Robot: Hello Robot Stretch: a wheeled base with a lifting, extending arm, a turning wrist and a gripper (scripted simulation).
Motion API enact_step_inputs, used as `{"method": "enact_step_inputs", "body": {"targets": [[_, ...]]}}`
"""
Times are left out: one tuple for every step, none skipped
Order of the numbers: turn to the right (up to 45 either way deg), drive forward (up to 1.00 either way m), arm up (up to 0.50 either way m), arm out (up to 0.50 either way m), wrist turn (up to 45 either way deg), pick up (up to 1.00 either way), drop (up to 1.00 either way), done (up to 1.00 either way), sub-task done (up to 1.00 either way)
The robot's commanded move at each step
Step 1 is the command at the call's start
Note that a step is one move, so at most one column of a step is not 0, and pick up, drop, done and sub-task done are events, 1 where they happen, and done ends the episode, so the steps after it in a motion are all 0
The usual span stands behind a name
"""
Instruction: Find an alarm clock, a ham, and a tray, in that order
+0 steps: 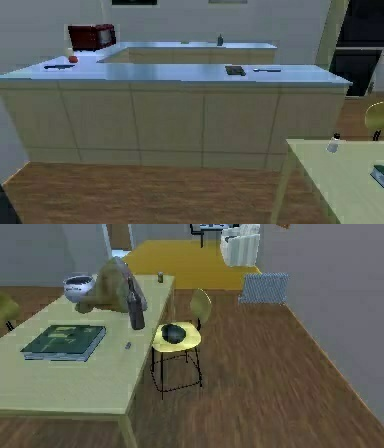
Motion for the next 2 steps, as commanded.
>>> {"method": "enact_step_inputs", "body": {"targets": [[0.0,1.00,0.00,0.00,0.0,0.00,0.00,0.00,0.00],[21.0,0.00,0.00,0.00,0.0,0.00,0.00,0.00,0.00]]}}
